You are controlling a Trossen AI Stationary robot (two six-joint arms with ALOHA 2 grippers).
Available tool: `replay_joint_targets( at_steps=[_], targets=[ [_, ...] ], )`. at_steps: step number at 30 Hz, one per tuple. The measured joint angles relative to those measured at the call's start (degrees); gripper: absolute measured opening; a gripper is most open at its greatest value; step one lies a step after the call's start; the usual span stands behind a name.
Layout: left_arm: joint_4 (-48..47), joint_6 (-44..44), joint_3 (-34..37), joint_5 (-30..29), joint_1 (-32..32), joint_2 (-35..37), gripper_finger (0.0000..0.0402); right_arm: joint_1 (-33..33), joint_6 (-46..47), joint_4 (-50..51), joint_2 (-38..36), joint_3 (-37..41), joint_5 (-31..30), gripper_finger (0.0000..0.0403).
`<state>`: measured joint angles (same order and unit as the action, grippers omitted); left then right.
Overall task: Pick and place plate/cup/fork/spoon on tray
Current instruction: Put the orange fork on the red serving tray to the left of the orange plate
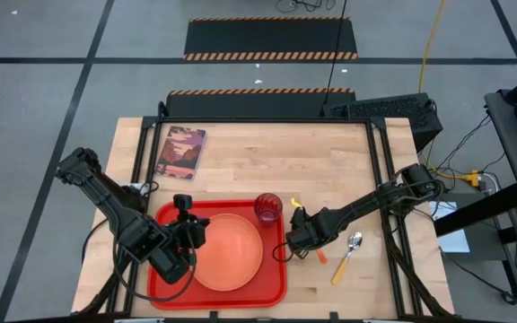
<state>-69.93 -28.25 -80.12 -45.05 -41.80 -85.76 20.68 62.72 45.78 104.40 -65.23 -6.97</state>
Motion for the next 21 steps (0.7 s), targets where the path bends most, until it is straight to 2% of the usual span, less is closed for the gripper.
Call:
replay_joint_targets(
  at_steps=[10,16,21],
  targets=[
    [0.2,-0.1,0.0,0.0,0.0,0.0,0.0031,-0.1,0.0,0.5,0.0,0.0,-0.3,0.0014],
    [0.3,-0.1,0.0,0.0,0.0,0.0,0.0031,-0.1,2.3,2.2,-3.0,0.3,-0.8,0.0010],
    [0.7,-0.1,0.0,0.0,0.0,0.0,0.0031,1.2,3.2,3.5,-8.0,0.3,-5.5,0.0003]
  ],
)
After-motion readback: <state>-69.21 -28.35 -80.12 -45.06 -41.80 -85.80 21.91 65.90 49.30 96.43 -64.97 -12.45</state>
